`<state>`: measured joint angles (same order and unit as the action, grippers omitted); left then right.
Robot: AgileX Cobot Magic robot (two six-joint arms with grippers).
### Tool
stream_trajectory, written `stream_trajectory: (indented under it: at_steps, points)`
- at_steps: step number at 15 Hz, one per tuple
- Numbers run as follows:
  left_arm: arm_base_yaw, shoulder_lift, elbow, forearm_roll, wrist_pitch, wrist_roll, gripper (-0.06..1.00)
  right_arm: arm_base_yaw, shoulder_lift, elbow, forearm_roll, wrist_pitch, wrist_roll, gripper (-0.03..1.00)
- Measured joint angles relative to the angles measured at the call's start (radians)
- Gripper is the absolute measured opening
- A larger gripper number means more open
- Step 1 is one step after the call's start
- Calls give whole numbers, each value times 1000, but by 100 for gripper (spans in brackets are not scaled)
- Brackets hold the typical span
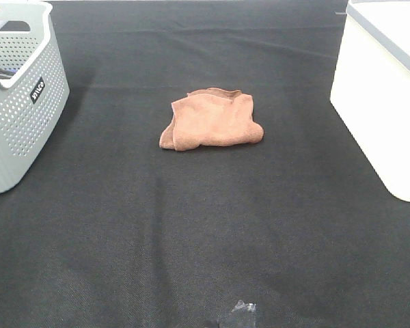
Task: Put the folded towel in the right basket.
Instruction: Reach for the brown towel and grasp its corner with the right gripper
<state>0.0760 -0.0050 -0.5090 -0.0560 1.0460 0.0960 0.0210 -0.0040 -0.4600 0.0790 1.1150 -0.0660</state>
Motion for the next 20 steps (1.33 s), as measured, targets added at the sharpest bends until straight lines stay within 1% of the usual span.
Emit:
stream_trajectory:
  at_steps: [2,8,11,15,20]
  points:
    - [44,0,0,0,0,0,99,0,0,0,1,0,0,97]
    - [47,0,0,1,0,1,99,0,0,0,3,0,0,97]
    - [47,0,0,-8,0,21,99,0,0,0,3,0,0,97]
    - [0,0,0,-13,0,23,99,0,0,0,3,0,0,97]
    - [-1,0,0,-13,0,23,99,0,0,0,3,0,0,97]
